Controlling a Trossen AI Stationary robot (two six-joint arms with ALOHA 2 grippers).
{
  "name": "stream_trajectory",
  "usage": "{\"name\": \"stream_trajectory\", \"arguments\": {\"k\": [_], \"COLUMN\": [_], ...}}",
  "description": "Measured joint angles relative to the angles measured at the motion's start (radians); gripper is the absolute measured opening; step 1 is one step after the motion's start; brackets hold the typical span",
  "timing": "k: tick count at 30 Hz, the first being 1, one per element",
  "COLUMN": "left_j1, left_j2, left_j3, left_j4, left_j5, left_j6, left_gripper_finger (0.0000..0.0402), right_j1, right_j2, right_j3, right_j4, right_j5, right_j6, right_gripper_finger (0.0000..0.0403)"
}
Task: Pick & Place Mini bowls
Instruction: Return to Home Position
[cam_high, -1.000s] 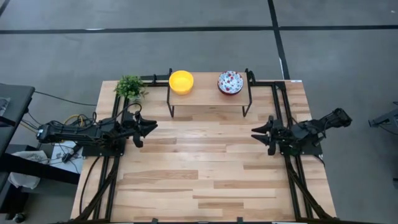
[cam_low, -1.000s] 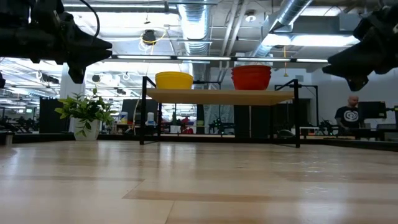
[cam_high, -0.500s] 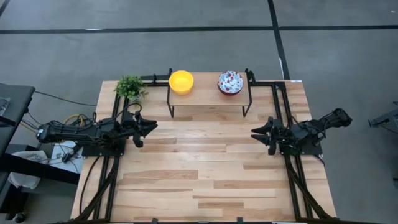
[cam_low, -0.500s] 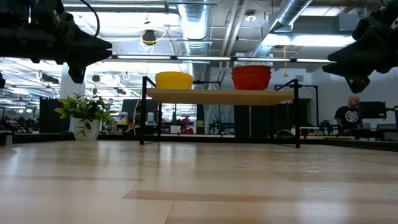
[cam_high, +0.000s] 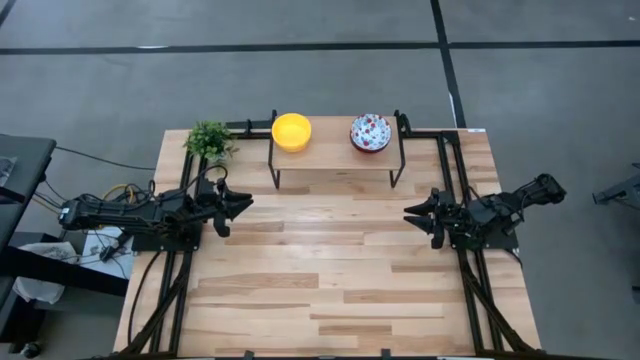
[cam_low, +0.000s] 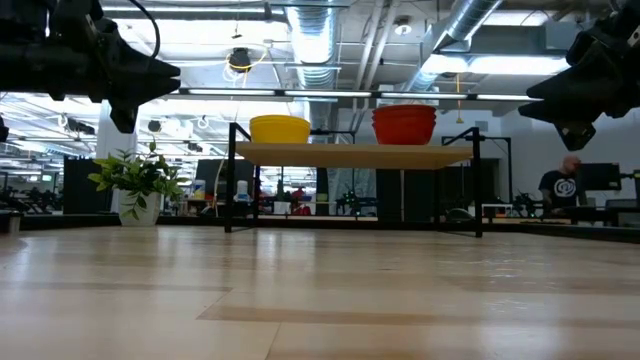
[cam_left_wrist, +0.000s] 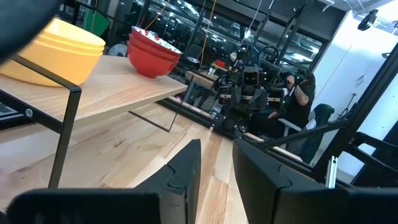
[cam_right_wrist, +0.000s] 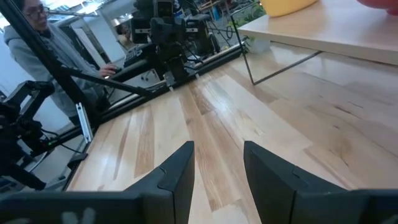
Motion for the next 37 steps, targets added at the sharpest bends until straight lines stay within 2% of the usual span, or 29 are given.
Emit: {"name": "stream_trajectory", "arguments": {"k": [37], "left_j1": [0.0], "left_j2": [0.0], "left_j3": [0.0], "left_j4": [0.013], "left_j5": [0.0], "left_j6": [0.0], "left_gripper_finger": [0.0092], "right_j1": [0.0], "right_j2": [0.0], "right_j3": [-0.001], "right_j4": [-0.002], "right_j5": [0.0], "right_j6": [0.0], "right_gripper_finger": [0.0129]}}
